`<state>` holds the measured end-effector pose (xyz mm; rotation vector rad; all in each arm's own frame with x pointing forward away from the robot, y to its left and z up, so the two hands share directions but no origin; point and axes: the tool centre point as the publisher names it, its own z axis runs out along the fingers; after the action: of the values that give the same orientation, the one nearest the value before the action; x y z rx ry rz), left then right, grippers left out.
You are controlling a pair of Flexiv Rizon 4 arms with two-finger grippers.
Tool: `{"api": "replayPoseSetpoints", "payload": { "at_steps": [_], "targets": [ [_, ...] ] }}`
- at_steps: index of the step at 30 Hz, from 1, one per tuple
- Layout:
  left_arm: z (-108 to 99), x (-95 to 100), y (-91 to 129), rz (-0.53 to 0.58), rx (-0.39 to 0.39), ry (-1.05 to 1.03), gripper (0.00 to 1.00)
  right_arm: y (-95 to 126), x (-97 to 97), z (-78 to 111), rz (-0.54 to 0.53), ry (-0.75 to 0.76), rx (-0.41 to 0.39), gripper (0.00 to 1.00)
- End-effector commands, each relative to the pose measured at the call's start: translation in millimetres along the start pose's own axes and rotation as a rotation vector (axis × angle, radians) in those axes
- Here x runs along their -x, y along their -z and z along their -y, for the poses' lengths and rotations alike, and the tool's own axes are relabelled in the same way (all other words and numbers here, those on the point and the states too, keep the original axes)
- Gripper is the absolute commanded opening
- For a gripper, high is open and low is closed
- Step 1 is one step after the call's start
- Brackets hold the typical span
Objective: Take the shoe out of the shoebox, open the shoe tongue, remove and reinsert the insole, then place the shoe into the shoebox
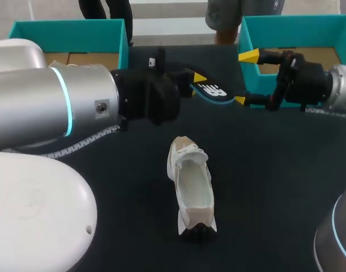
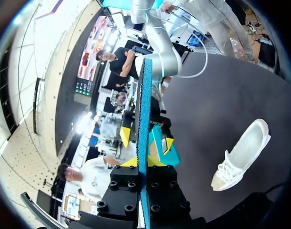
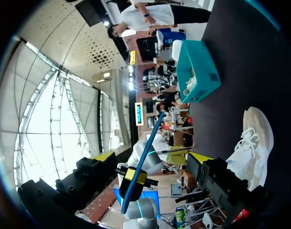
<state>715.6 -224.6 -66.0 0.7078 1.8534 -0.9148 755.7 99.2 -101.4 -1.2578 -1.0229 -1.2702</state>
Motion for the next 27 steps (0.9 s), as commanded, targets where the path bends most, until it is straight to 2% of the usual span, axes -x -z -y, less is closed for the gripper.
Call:
{"api": "replayPoseSetpoints", "payload": {
  "at_steps": [1,16,19,27],
  "targets": [
    [-4.8,2.3,5.6,-0.065,-0.643,-0.001,0.00,0.3,2.4,1.1,0.008,-0.007,0.001,1.00],
    [-6.2,1.1,-0.7,-0.010,-0.647,-0.066,0.00,-16.9,-4.3,4.0,0.043,-0.018,-0.031,1.00],
    [-5.9,0.7,-1.9,0.016,-0.629,-0.110,0.00,-17.6,-4.9,4.0,0.044,-0.017,-0.036,1.00],
    [-5.2,-4.5,-3.6,0.002,-0.593,-0.175,0.00,-15.4,-3.7,2.1,0.055,-0.018,-0.040,1.00]
  ]
}}
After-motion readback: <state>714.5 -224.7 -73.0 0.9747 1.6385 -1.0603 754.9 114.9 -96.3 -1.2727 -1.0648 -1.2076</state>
